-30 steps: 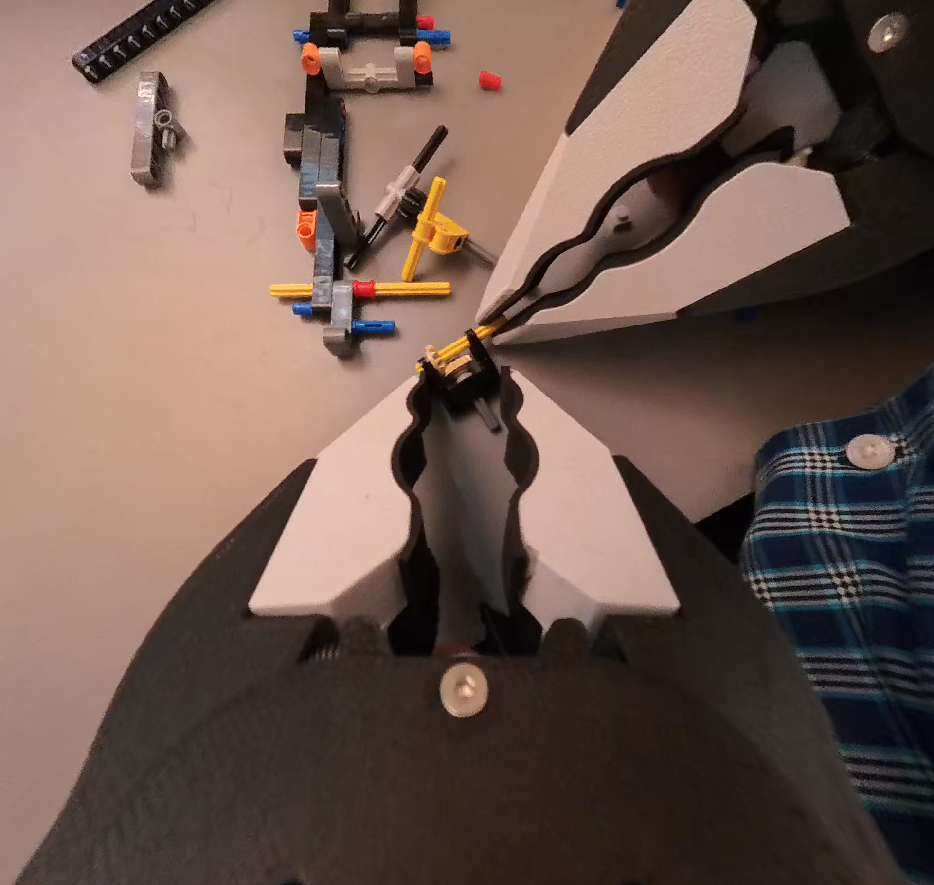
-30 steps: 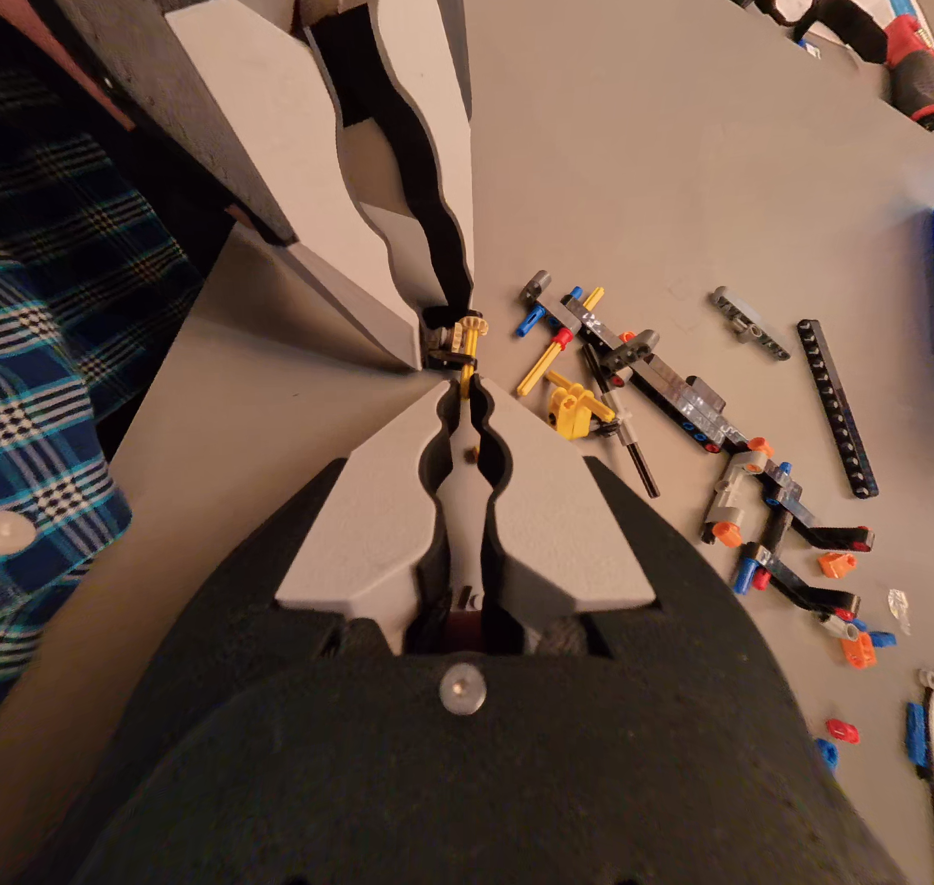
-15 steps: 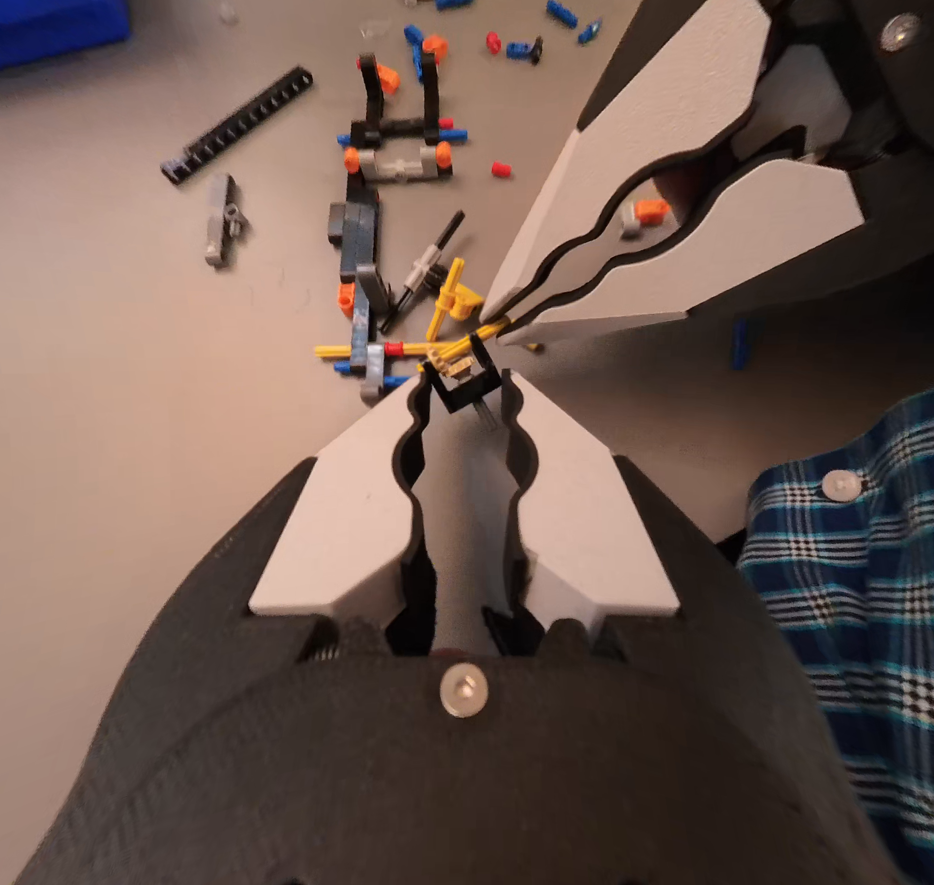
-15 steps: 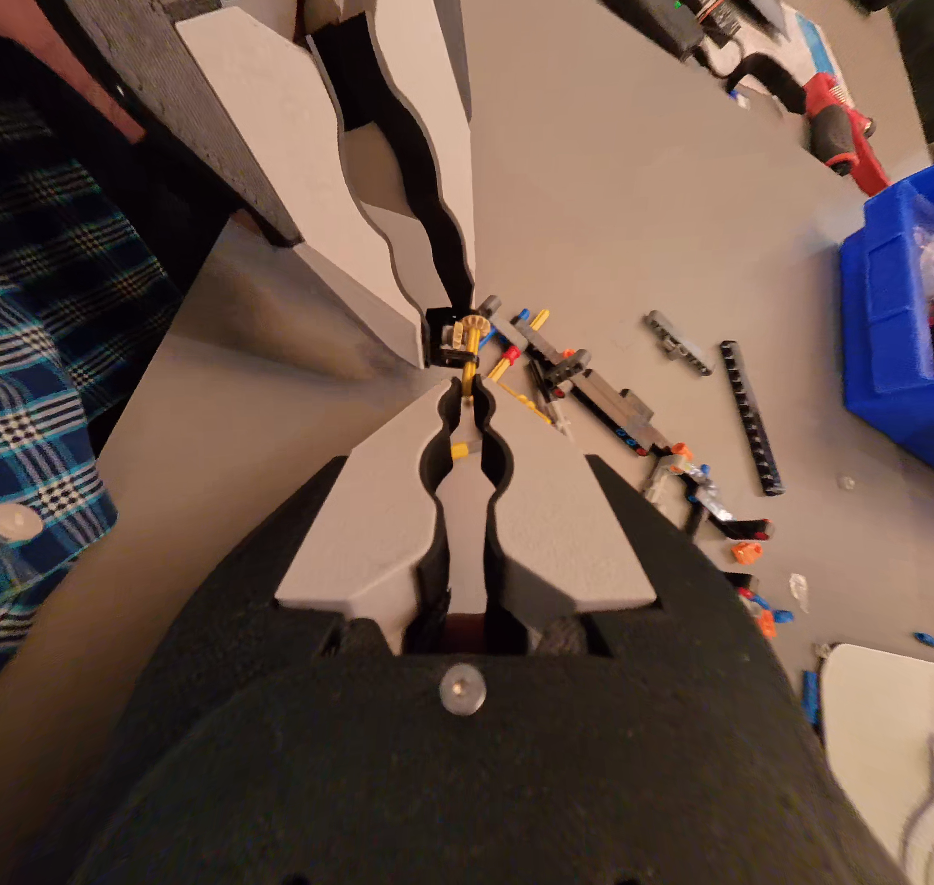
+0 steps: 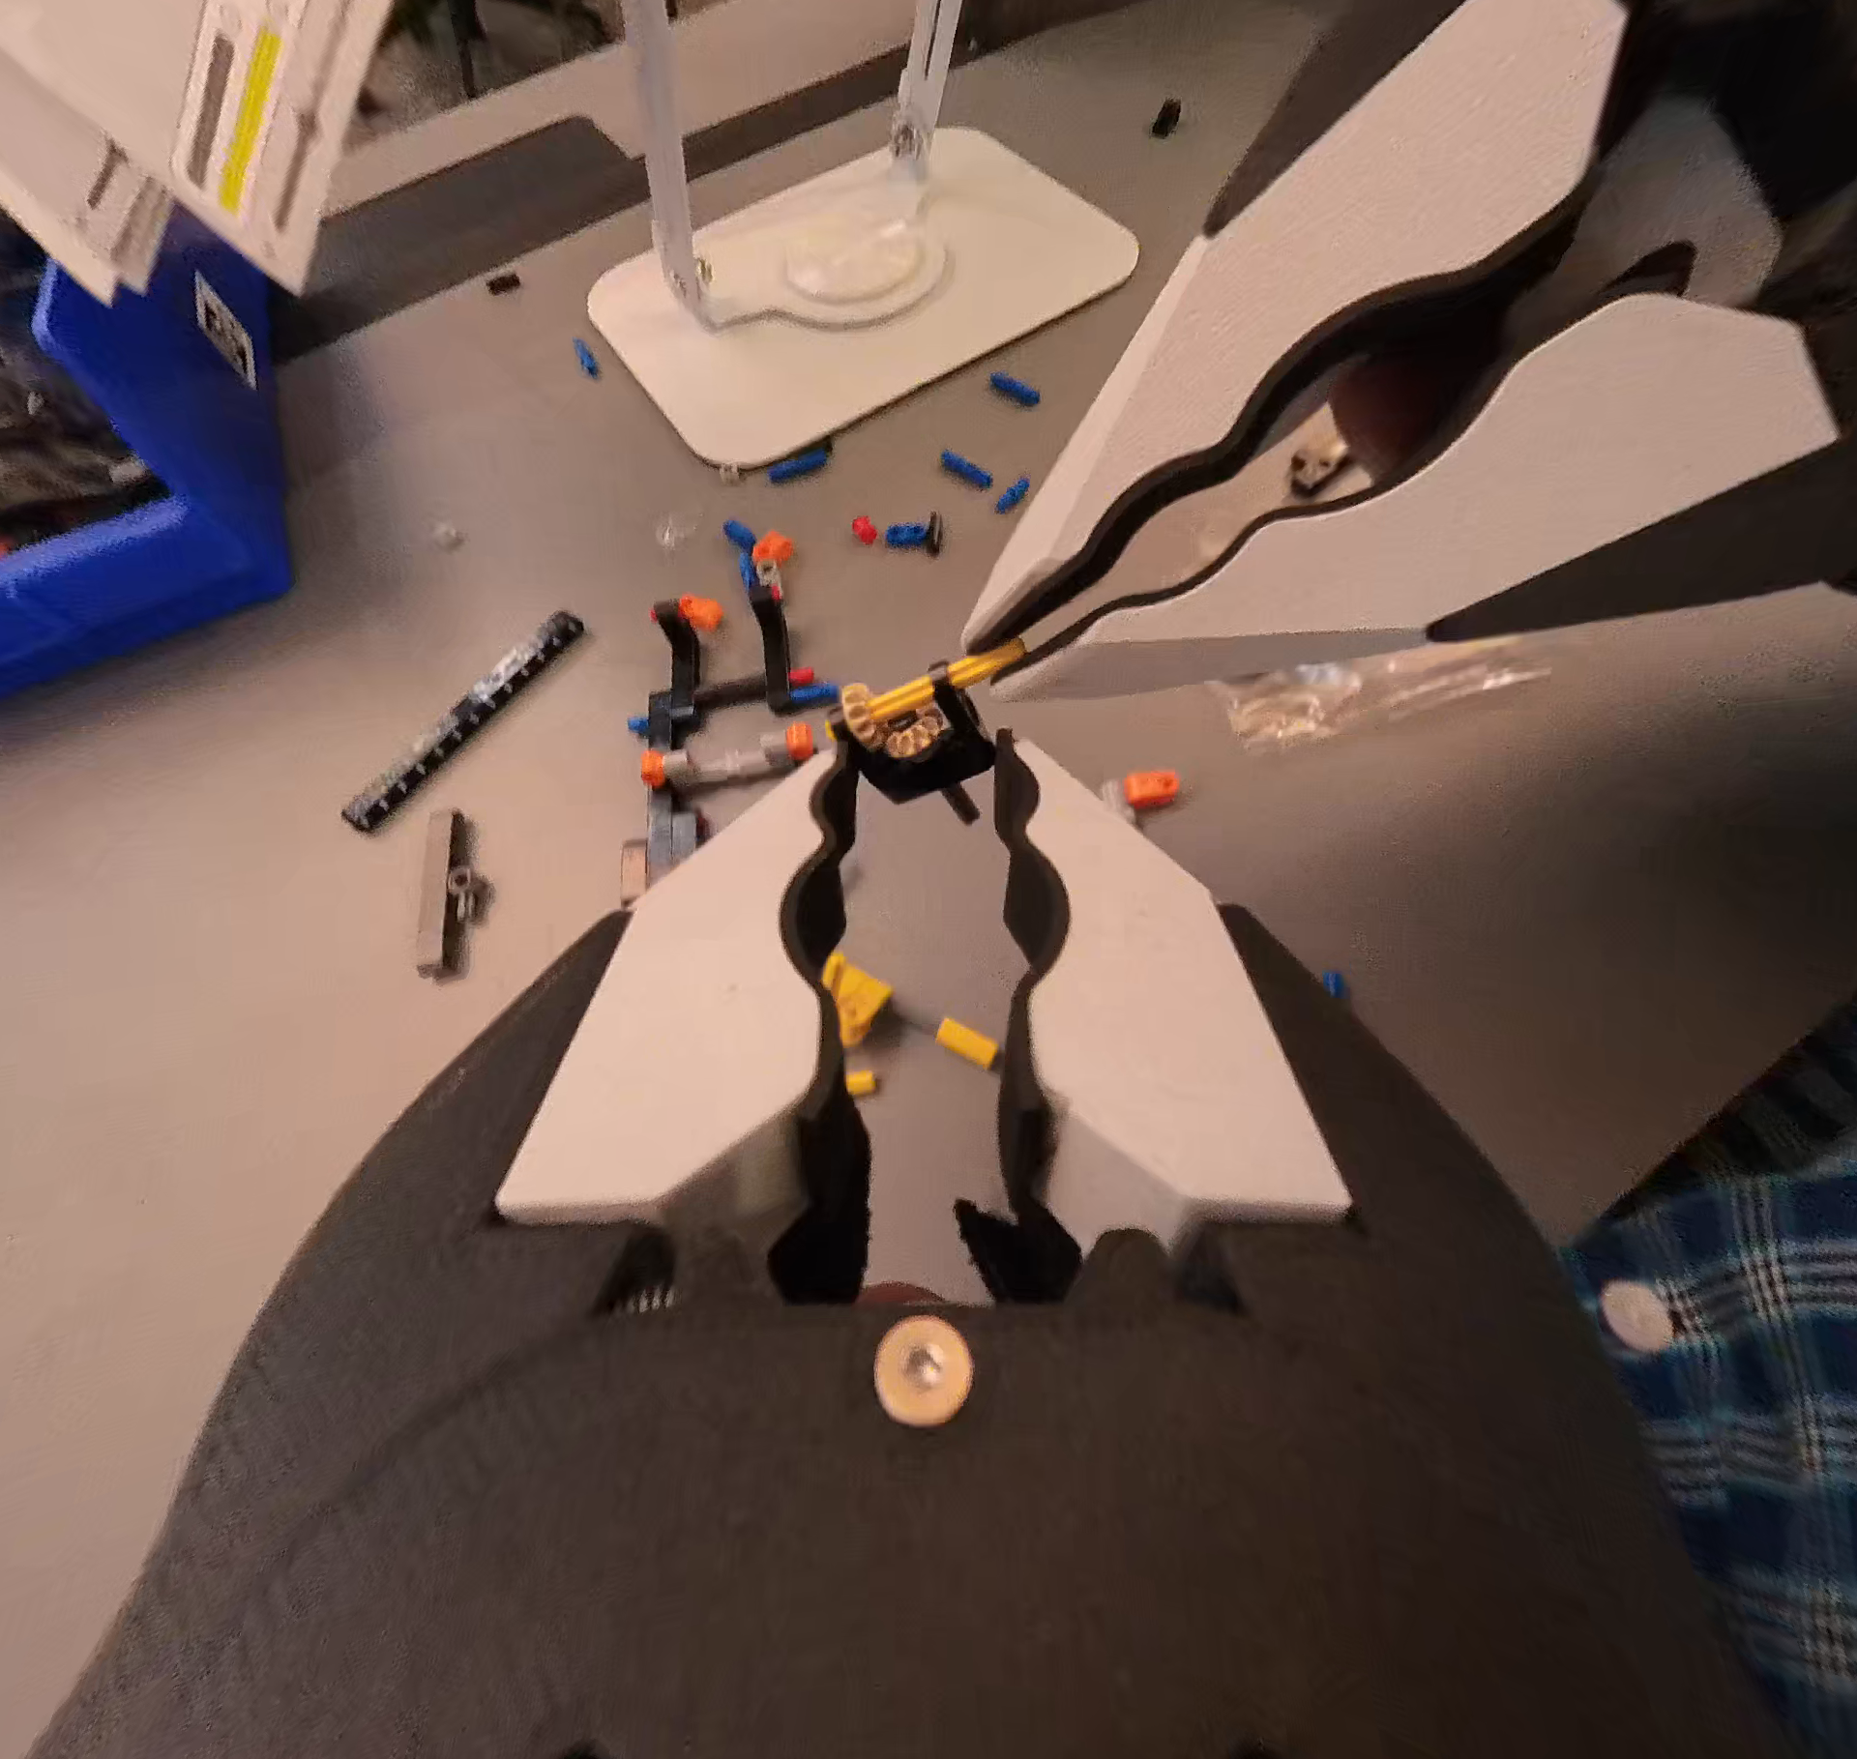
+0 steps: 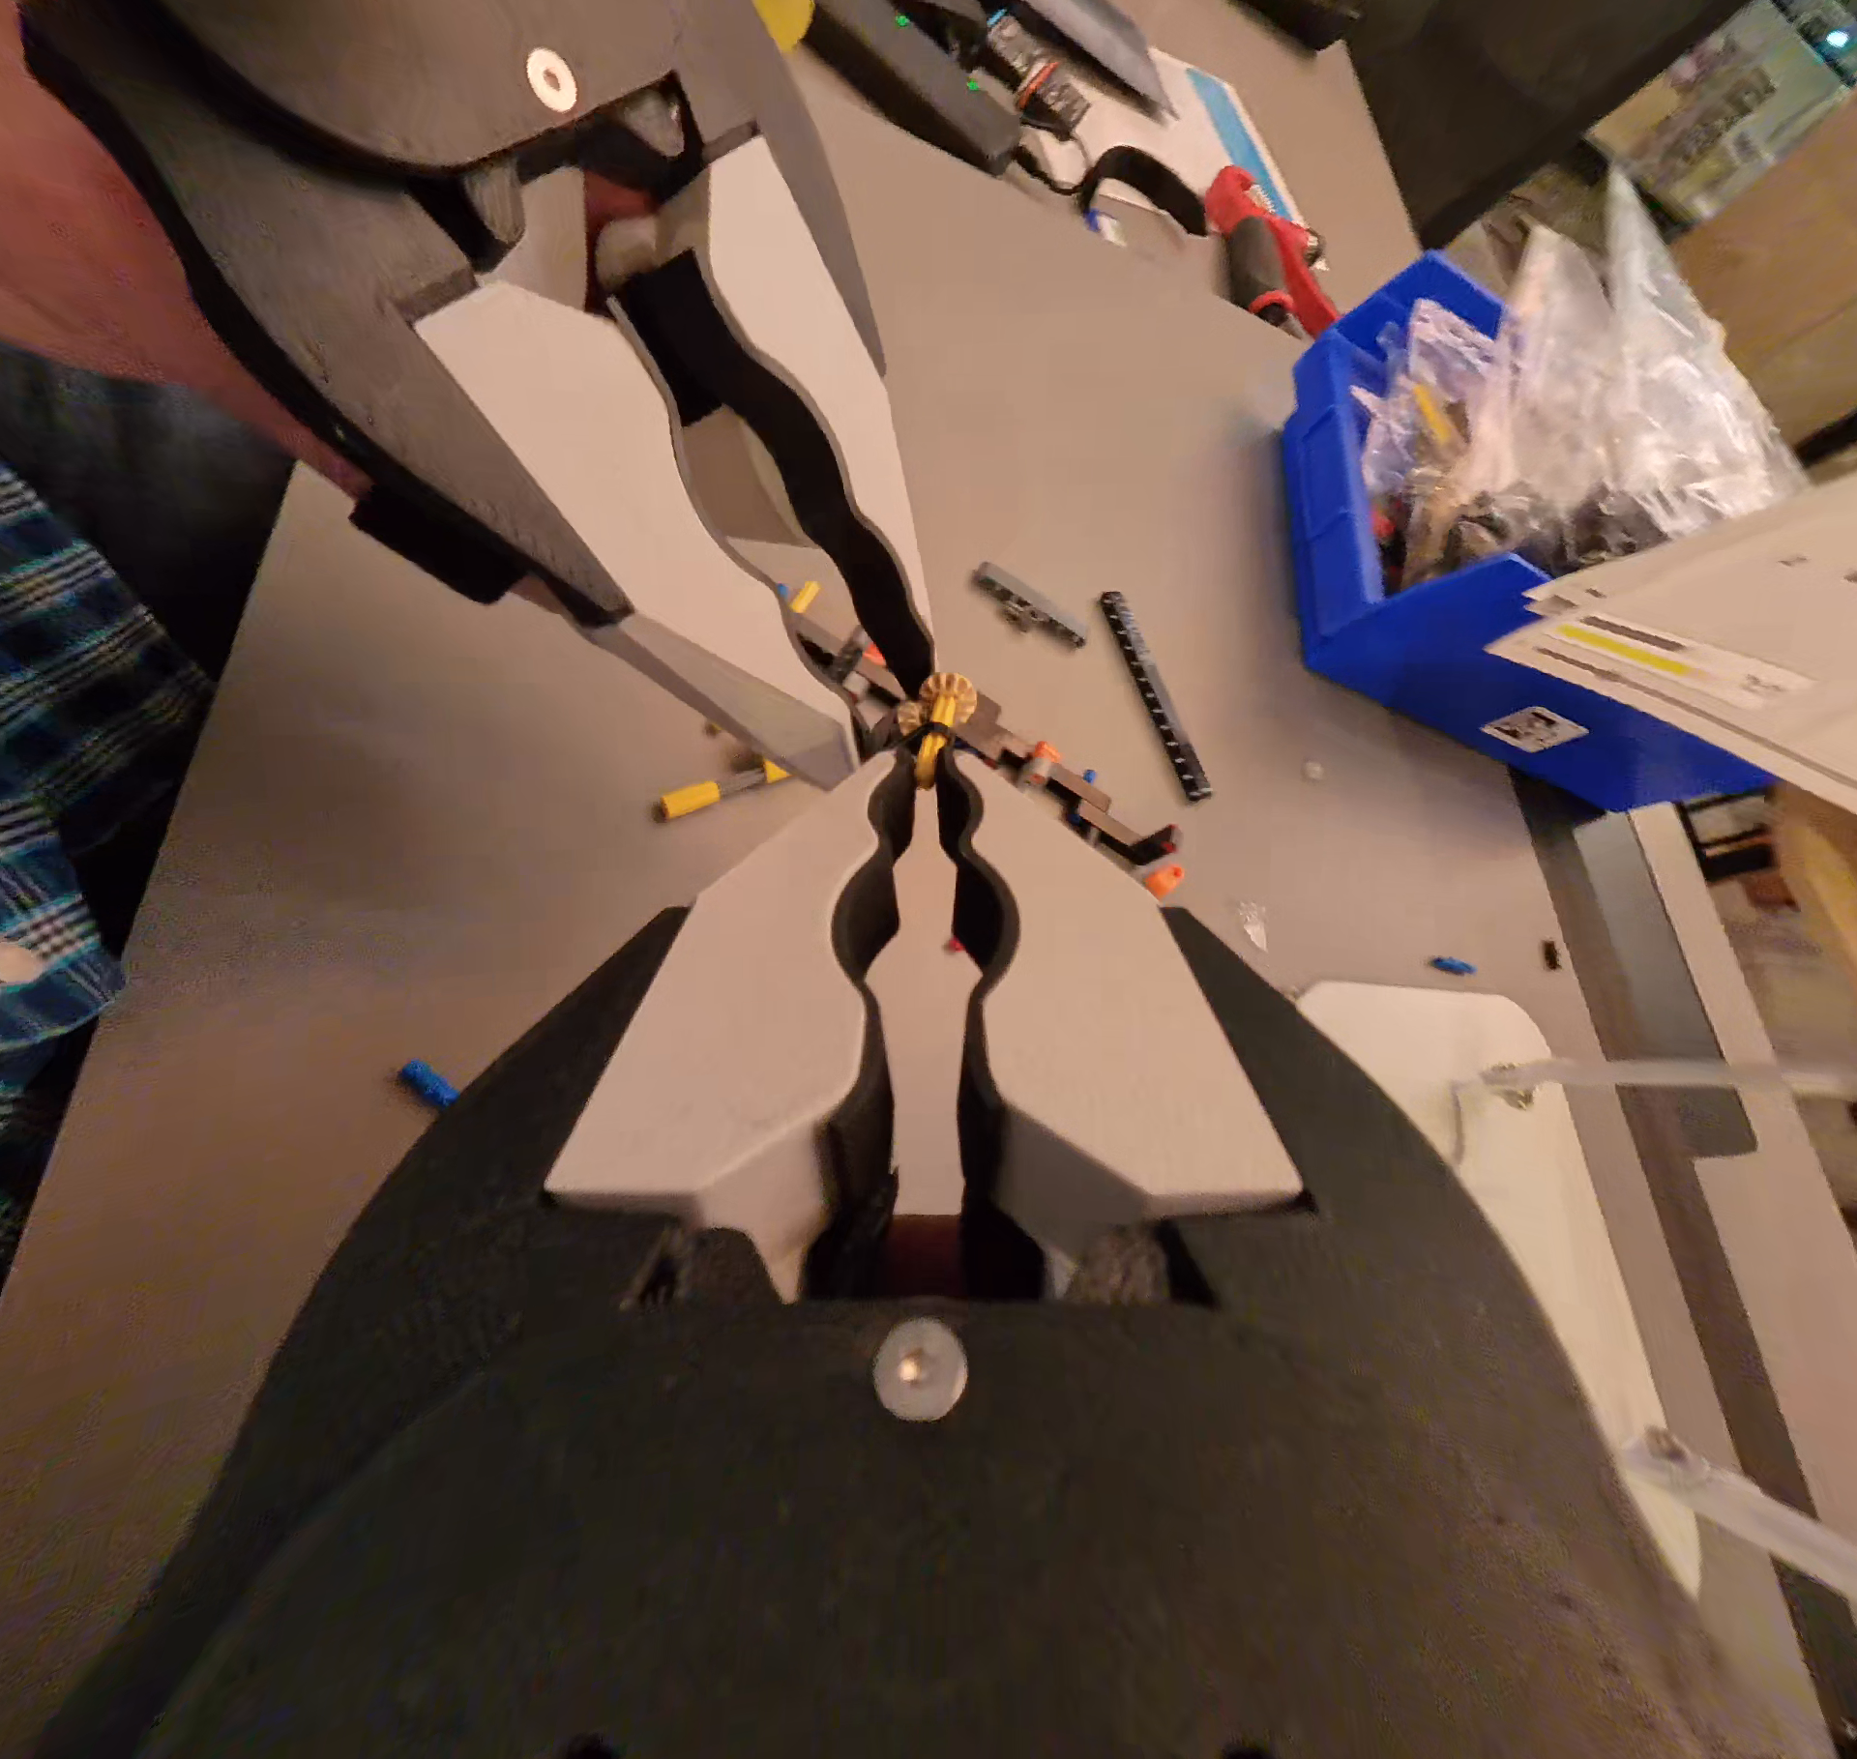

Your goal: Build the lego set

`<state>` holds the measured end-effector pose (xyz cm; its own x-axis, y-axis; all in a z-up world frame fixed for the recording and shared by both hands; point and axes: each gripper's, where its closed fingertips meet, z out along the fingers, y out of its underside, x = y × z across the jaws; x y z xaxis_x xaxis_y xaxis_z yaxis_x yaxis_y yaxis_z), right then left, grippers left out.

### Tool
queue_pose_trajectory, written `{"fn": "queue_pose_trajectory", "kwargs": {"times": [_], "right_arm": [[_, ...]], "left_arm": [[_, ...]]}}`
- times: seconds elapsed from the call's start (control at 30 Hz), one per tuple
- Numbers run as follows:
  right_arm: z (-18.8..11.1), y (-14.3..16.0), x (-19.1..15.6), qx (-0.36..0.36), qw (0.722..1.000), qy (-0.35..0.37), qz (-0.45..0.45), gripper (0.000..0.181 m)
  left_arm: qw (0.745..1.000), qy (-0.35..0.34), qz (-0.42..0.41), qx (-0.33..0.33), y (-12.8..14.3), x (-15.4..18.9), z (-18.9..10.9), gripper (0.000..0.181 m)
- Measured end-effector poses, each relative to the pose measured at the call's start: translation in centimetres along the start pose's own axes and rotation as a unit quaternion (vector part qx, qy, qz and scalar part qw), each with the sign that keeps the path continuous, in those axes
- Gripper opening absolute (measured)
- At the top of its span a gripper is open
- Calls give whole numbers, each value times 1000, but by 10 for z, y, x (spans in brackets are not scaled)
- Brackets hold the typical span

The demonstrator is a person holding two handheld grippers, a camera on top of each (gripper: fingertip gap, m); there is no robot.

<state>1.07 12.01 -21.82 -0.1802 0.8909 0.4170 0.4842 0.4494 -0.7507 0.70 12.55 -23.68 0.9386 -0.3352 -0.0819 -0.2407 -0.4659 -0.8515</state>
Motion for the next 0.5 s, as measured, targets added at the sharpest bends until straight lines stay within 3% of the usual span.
{"fn": "queue_pose_trajectory", "kwargs": {"times": [0.5], "right_arm": [[-45,20,32,-1,997,61,53,3]], "left_arm": [[997,64,26,47,-45,25,27,25]]}}
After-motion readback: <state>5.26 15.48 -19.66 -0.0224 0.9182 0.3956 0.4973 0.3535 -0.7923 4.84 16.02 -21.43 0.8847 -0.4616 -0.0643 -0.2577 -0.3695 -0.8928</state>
